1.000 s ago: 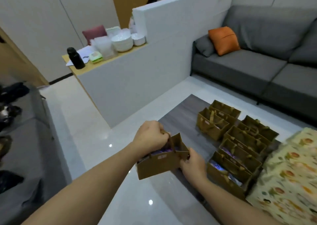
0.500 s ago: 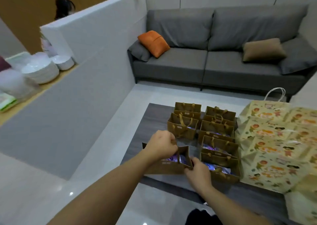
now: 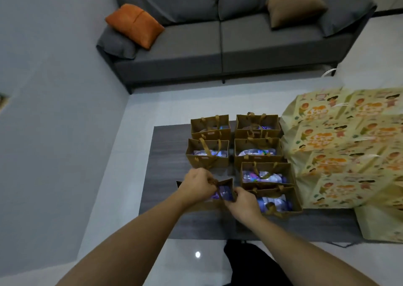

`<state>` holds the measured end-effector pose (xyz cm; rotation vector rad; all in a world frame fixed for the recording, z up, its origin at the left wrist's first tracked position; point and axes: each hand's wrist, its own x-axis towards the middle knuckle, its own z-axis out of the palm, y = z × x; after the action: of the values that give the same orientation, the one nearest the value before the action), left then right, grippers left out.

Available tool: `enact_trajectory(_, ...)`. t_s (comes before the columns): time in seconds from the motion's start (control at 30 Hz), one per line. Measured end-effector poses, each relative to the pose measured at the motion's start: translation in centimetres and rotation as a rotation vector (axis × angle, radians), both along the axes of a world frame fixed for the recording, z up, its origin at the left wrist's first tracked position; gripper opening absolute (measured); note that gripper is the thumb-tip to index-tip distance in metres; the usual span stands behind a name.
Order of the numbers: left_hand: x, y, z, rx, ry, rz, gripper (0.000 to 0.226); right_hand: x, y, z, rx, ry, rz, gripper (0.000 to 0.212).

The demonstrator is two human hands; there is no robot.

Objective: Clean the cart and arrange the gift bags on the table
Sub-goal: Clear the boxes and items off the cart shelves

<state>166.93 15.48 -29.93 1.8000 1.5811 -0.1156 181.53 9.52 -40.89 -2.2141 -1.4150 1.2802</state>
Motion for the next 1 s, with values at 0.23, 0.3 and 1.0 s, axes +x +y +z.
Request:
enact_trajectory(0.23,2.1,6.2,-3.7,-0.097,0.087,-0.042,0.030,1.1,5.8,-3.4,-0.144,0.077,-0.067,0.029)
enact_trajectory(0.3,2.1,7.7,-4.9,-0.087,0.107,-0.046,0.033,1.0,7.2,-4.4,-0.156,0.091,-0.080,0.029)
enact_trajectory(1.0,-0.8,13.9,-6.1,-0.102,0.058,-0.356,0.017,-0.9,8.1,-1.5,-0.121,0.062,-0.372,0.031)
